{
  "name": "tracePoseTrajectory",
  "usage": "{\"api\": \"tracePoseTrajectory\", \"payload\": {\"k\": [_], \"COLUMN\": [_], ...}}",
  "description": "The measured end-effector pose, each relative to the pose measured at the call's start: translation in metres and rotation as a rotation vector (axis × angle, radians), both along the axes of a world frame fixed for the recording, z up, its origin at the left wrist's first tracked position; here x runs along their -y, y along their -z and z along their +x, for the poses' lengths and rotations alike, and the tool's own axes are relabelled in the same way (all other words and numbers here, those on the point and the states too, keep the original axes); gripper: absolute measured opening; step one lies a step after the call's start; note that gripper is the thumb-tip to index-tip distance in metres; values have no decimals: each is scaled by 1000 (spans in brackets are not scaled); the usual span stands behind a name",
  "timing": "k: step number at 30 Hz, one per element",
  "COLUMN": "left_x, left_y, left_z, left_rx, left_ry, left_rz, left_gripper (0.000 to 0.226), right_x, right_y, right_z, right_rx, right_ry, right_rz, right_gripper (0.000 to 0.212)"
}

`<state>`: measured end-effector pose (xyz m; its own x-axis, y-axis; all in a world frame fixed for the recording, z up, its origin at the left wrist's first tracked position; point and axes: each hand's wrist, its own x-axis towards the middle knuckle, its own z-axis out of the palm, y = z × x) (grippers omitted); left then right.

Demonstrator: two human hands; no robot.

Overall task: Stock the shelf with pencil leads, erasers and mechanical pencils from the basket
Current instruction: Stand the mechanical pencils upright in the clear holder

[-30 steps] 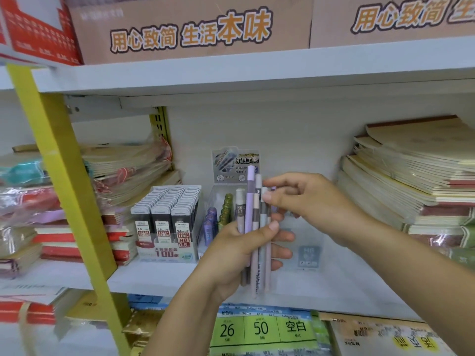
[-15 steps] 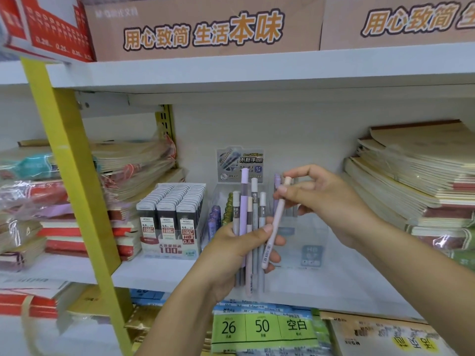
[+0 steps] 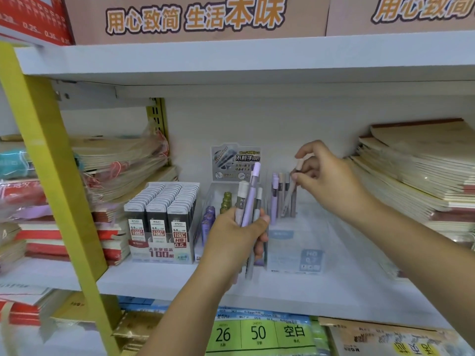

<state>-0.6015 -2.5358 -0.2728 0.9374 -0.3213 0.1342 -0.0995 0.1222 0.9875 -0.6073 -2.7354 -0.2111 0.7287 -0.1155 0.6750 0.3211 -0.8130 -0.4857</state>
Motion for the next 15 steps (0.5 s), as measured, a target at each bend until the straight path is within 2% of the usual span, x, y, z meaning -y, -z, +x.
{"api": "tracePoseTrajectory", "payload": {"k": [7, 15], "left_x": [3, 3], "left_y": [7, 7], "left_z": [4, 4], "left_rx": [-16, -4], "left_ry": [41, 54], "left_rz": [-23, -36], "left_gripper": [15, 14], "right_x": [-2, -6], "right_y": [13, 13], "right_z": [15, 20], "right_rx": [-24, -48], "right_ry": [-28, 48], "right_rz": [-60, -152], "right_gripper": [36, 33]}}
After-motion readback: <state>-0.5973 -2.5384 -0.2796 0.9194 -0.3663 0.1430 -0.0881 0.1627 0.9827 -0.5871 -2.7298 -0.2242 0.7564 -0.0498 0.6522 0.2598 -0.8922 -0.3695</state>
